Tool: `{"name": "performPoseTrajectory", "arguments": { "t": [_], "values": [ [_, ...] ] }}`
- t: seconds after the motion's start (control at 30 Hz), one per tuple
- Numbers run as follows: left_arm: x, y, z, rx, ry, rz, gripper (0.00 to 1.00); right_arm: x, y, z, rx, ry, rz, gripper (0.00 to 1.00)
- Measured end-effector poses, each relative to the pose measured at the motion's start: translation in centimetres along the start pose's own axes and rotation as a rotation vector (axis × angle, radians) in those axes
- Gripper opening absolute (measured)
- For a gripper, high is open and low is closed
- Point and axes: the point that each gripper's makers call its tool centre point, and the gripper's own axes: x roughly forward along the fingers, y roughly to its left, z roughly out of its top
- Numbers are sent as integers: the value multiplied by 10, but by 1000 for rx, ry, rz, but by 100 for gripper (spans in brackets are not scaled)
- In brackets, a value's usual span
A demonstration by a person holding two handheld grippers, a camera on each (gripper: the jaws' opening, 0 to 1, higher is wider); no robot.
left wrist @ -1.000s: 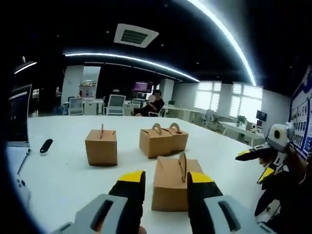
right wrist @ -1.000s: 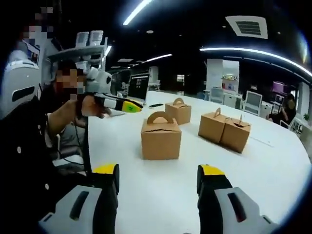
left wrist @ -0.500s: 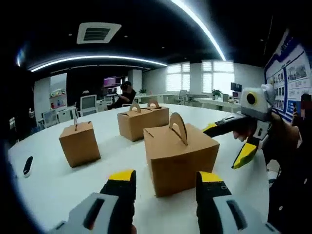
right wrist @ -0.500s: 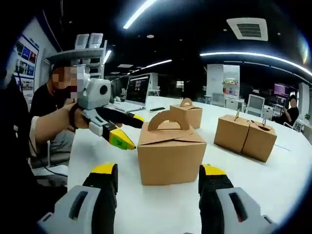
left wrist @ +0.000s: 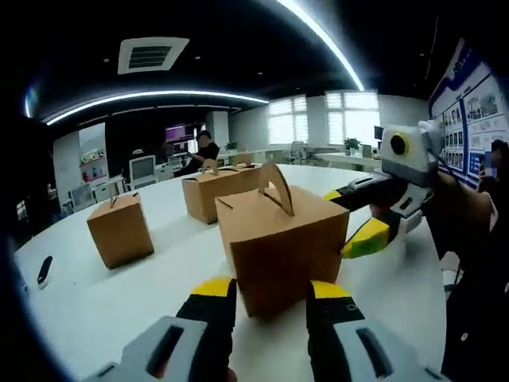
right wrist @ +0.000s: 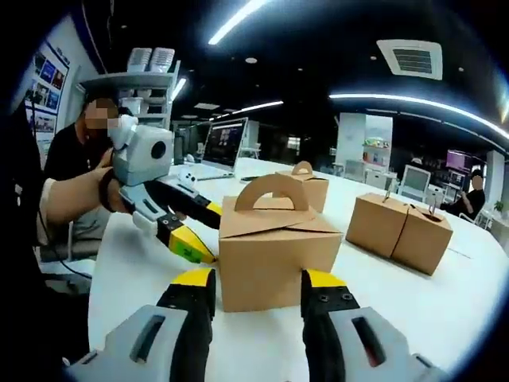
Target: Pick up one paper box from the group, open the paper box, and remove the item inside
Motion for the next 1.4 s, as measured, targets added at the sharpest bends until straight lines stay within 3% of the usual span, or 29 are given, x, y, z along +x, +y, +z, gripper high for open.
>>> {"name": "performPoseTrajectory", "arguments": {
  "t": [0.2, 0.37, 0.7, 0.87, 0.93, 1.13, 1.27, 1.4],
  "values": [
    [0, -13, -1, 8, -4, 10, 36, -3, -11, 3, -49, -16, 10, 34],
    [-1, -27, 1, -7, -17, -12, 36, -4, -19, 7, 20, -52, 58, 34],
    [1, -33, 4, -47, -47, -7, 36, -3, -26, 6, 40, -60, 134, 34],
    [-10, -33, 6, -30, -48, -54, 37, -11, -27, 10, 128, -97, 129, 44],
    [-17, -32, 4, -31, -36, -87, 43, -15, -27, 11, 148, -106, 123, 46],
    [-28, 7, 8, 27, -13, -86, 52, -32, -22, 4, 119, -84, 67, 49],
    [-13, 24, 15, 148, 45, -119, 52, -37, -12, 1, 129, -83, 44, 50],
    [7, 43, 18, 180, 75, -164, 52, -33, -6, -5, 107, -63, 21, 50]
  ]
}}
